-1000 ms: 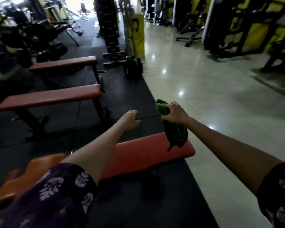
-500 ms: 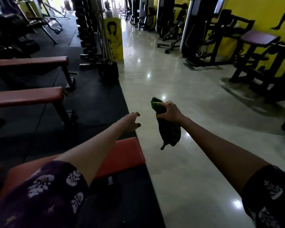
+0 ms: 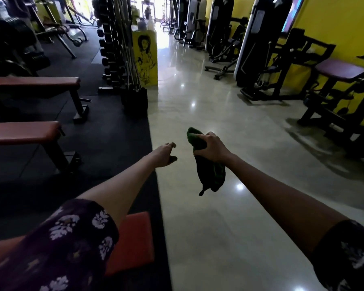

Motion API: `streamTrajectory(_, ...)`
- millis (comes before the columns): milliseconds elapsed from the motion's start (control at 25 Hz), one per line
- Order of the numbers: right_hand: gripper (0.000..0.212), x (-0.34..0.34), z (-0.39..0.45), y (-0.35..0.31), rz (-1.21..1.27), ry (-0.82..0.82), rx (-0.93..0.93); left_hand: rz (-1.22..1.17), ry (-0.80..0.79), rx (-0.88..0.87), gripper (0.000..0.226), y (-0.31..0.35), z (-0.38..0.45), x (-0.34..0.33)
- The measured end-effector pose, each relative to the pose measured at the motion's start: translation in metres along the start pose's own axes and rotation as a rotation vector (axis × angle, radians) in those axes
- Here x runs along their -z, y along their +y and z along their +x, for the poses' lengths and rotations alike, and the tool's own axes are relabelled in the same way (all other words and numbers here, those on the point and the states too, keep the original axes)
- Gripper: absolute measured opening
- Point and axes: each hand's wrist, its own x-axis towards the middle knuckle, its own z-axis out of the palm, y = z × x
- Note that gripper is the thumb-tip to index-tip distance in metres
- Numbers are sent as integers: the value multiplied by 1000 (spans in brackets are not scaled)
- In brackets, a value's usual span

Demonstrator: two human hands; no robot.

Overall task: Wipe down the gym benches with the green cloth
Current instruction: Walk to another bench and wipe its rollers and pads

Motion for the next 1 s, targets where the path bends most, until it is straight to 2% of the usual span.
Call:
streamTrajectory(240, 69, 35, 110, 57, -16, -62, 62, -22, 32, 115, 59, 6, 110, 11)
streamTrajectory(440, 66, 42, 220, 81, -32, -139, 229, -86, 169, 300, 57, -18, 175, 31)
streamTrajectory(680, 68, 27, 339, 41, -96, -274, 519, -209, 343, 576, 59, -60, 184, 59)
streamTrajectory(1000, 68, -72, 421, -75, -12, -519, 854, -255, 502, 947, 57, -167, 142, 83)
